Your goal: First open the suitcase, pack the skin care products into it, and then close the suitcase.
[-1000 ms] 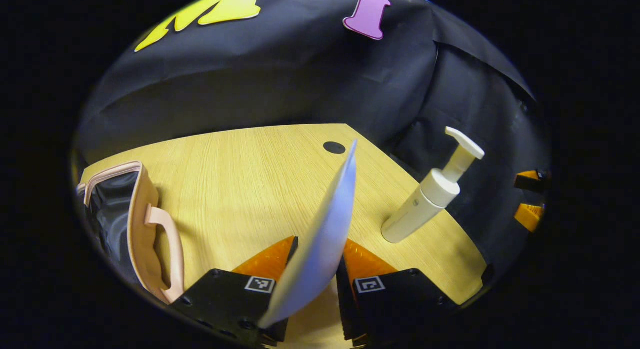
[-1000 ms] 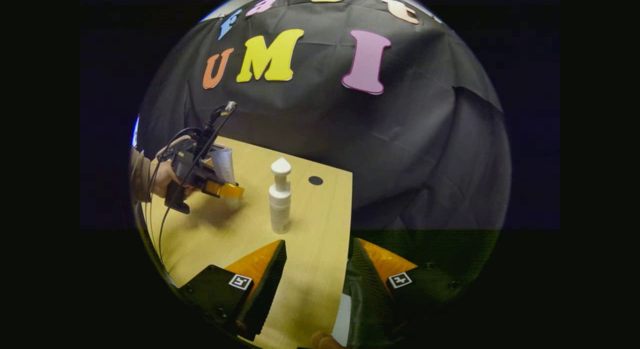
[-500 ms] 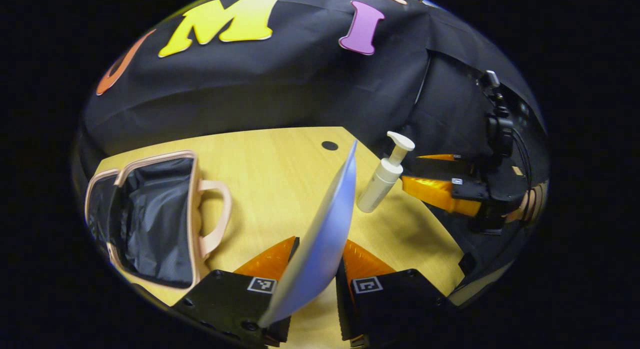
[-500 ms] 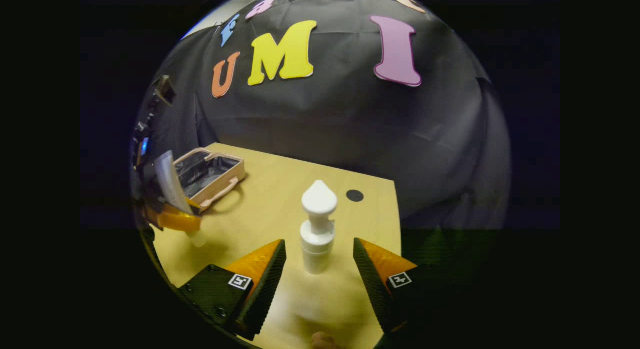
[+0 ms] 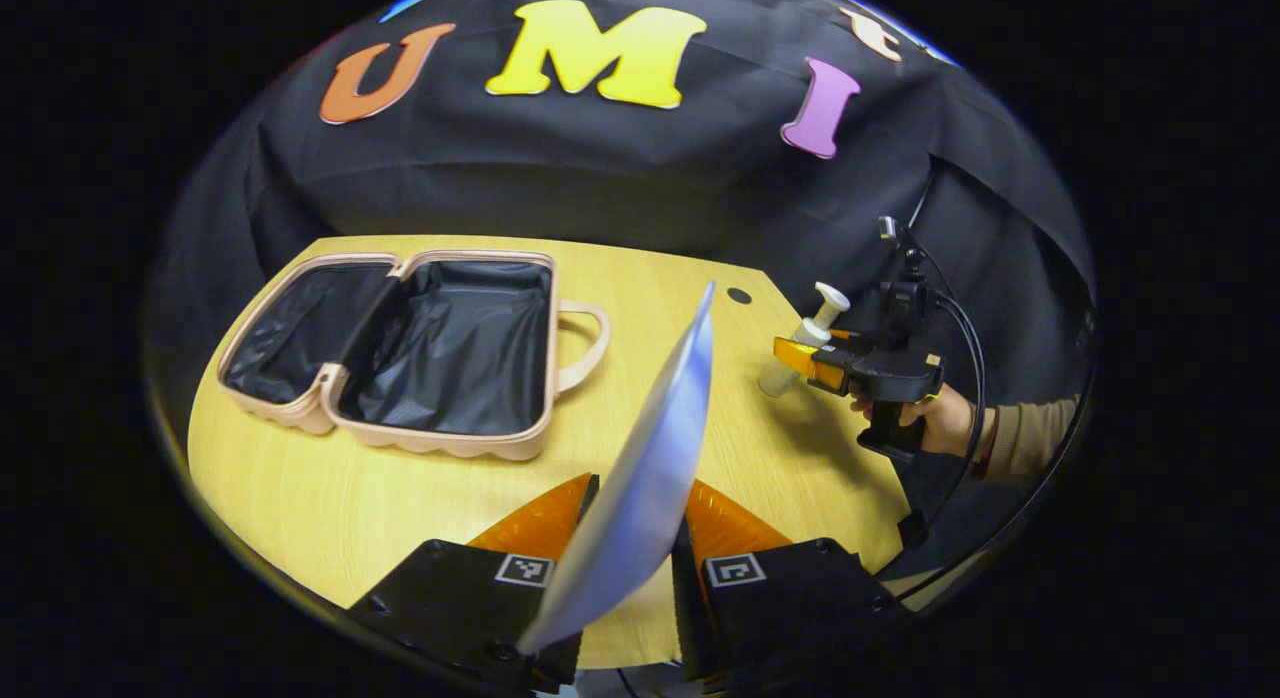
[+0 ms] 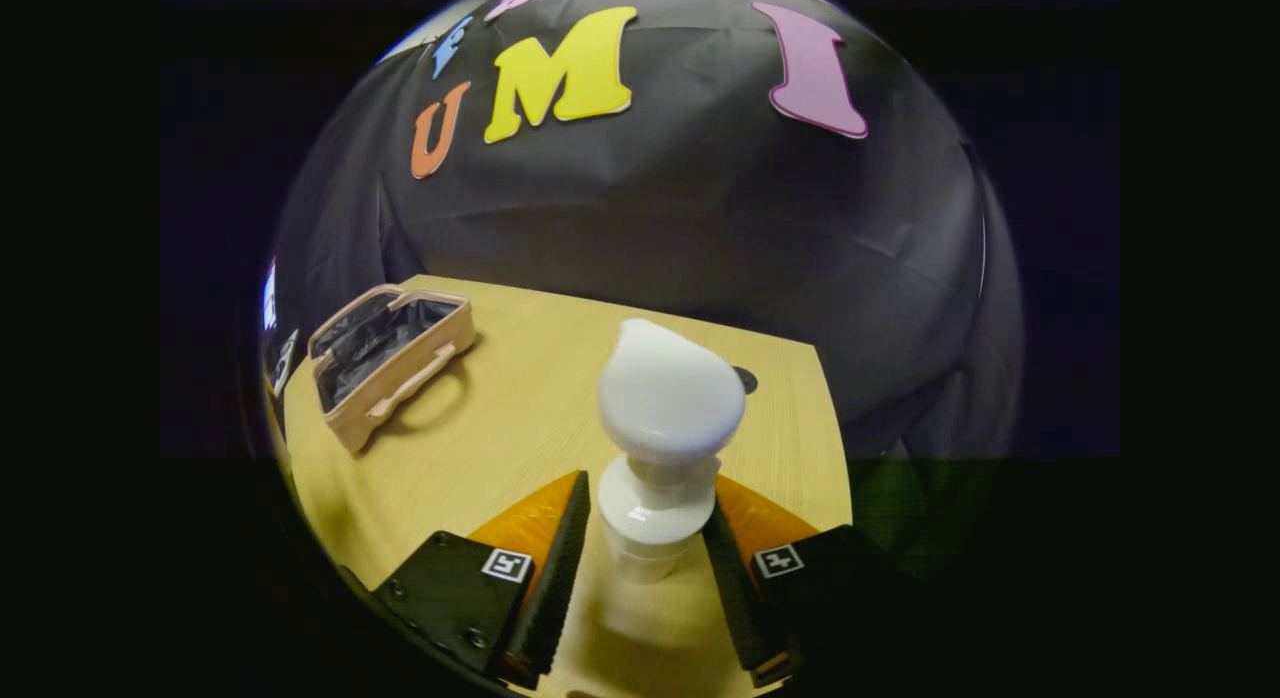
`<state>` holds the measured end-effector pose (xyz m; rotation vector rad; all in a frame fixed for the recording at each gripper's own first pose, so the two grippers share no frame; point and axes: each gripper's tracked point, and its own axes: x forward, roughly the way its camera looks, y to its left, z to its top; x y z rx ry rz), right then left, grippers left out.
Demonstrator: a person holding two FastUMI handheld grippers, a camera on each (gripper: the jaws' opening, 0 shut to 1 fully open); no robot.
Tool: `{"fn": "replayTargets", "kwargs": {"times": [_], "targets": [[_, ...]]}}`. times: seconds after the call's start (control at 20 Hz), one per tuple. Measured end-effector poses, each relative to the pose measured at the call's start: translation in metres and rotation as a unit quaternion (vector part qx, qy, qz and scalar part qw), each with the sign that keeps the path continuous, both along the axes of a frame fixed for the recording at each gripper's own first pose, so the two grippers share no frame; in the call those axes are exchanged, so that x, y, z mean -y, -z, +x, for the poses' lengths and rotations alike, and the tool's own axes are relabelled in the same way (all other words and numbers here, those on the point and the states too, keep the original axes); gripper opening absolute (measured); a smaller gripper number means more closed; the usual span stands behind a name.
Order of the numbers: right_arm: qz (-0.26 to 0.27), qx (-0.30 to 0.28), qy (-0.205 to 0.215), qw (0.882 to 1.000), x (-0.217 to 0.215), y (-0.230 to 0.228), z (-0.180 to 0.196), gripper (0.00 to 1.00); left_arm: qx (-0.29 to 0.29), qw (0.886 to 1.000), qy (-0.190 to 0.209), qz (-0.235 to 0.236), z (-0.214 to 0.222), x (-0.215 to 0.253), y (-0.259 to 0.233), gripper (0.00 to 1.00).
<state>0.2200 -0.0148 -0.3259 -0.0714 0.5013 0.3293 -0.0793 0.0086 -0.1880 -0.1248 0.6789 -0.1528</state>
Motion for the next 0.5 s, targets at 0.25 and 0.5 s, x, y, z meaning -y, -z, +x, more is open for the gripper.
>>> {"fn": "replayTargets", "kwargs": {"times": [0.25, 0.5], "targets": [[0.003, -0.017, 0.013, 1.0, -0.006, -0.003, -0.014, 0.51, 0.012, 0.999, -0.028, 0.039, -0.004, -0.07, -0.023, 0.4], [0.019, -0.008, 0.01, 1.0, -0.028, -0.045, -0.064, 0.5, 0.019, 0.998, -0.053, 0.042, 0.052, -0.147, -0.02, 0.4]]}}
